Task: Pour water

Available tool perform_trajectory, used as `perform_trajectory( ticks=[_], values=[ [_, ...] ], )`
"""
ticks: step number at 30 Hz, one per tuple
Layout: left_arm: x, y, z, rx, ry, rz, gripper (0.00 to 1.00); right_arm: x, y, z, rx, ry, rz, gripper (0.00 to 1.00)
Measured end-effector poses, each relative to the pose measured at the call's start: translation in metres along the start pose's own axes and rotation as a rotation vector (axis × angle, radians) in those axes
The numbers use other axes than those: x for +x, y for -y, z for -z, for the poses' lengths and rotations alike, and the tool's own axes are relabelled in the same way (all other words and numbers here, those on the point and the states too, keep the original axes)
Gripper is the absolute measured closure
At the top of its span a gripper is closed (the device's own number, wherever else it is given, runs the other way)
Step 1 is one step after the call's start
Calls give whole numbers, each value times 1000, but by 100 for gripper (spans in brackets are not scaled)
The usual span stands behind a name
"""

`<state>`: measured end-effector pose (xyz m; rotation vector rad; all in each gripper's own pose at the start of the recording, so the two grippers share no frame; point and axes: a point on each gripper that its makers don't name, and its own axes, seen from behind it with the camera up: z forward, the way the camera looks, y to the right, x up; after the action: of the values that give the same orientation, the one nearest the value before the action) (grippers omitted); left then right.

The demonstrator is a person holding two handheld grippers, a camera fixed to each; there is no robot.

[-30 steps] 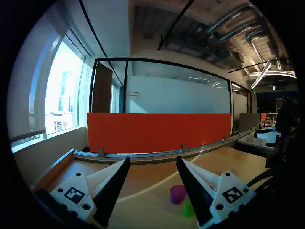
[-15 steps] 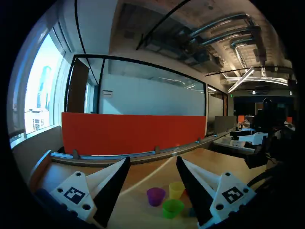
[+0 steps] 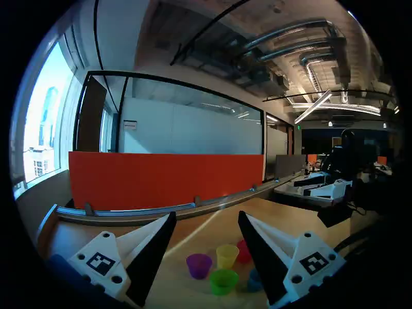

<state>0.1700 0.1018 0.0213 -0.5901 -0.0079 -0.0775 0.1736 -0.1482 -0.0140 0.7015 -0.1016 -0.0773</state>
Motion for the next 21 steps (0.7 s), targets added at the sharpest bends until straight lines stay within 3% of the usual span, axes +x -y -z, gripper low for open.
perform_trajectory(
  ticks=[12,21],
  values=[
    [-23,-12,-12,-91,106,-26,11,-16,17,-5,109,97,80,0],
    [-39,-7,-20,-116,161,-46,11,-24,18,-10,150,134,109,0]
  ],
)
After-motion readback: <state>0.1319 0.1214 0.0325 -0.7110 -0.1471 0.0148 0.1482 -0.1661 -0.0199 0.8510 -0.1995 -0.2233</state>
